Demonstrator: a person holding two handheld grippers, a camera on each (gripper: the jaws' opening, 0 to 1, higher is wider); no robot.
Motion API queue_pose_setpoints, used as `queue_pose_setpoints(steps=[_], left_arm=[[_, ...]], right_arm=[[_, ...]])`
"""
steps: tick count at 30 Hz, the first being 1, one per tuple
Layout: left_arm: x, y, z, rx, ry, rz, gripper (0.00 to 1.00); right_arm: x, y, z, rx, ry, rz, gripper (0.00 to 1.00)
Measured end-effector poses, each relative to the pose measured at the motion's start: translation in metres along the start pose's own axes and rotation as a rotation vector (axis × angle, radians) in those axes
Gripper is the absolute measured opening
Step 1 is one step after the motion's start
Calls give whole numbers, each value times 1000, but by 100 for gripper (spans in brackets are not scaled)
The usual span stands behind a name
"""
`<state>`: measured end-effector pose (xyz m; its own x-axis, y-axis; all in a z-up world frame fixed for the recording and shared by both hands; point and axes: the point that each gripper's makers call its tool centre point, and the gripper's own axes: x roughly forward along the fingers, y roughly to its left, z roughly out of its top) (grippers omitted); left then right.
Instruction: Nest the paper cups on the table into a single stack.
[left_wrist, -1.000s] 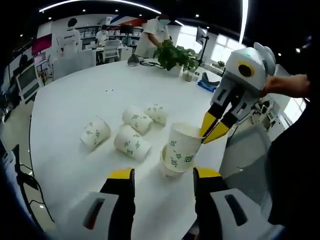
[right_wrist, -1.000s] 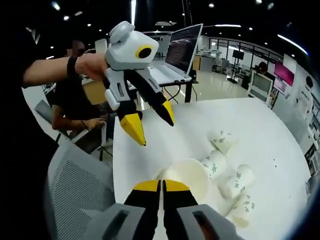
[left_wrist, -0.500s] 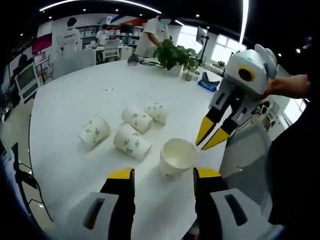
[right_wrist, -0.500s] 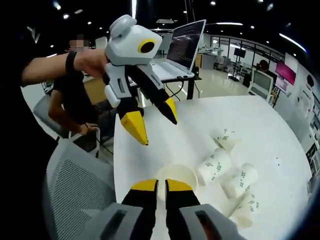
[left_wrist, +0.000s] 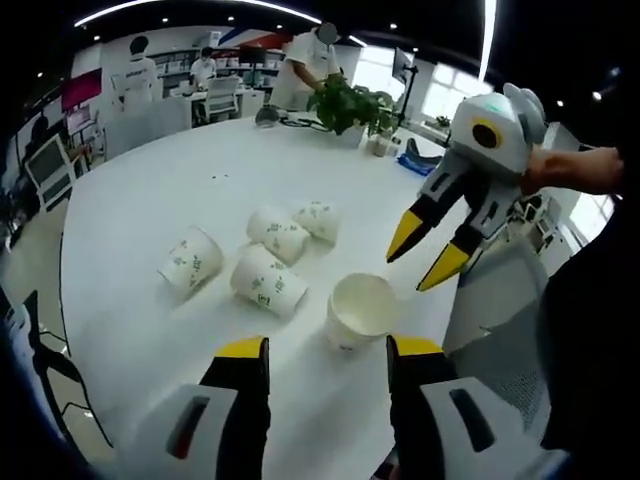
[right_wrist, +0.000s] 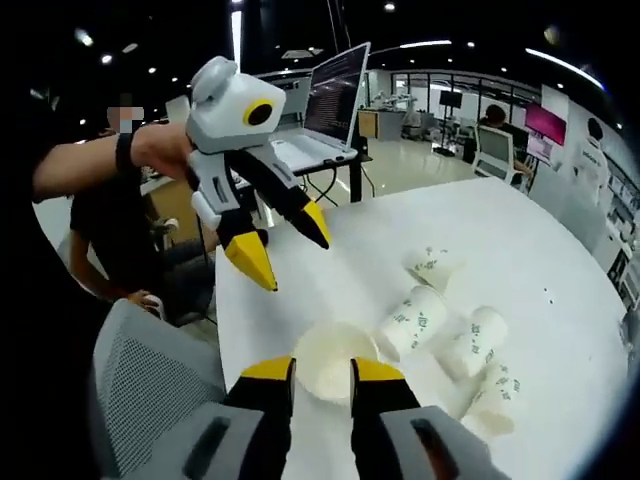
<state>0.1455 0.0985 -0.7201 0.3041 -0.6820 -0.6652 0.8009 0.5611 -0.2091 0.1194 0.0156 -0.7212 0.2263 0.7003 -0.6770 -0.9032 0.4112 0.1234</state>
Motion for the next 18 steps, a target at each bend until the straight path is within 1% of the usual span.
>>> queue_pose_setpoints(steps=[1, 3, 5, 8, 11, 14, 16, 18], left_arm=[[0, 0, 0, 3, 3, 1, 45], [0, -2, 1, 5, 6, 3, 45], [1, 1, 0, 1, 6, 4, 45], [1, 2, 2, -6, 2, 1, 45], [2, 7, 4, -9, -2, 7, 45], [7, 15, 5, -5, 2, 22, 47], [9, 17, 7, -9, 1, 16, 47], [11, 19, 11, -26, -10, 5, 48]], right_arm=[[0, 0, 0, 8, -4, -2, 22], [-1, 0, 1, 55, -33, -3, 23], [-3, -1, 0, 105, -62, -5, 26], [-3, -9, -4, 153, -86, -19, 29], [-8, -12, -5, 204, -122, -32, 34], [-14, -16, -6, 245, -154, -41, 34], [-16, -15, -8, 261, -162, -50, 35], [-18, -19, -10, 287, -177, -59, 36]])
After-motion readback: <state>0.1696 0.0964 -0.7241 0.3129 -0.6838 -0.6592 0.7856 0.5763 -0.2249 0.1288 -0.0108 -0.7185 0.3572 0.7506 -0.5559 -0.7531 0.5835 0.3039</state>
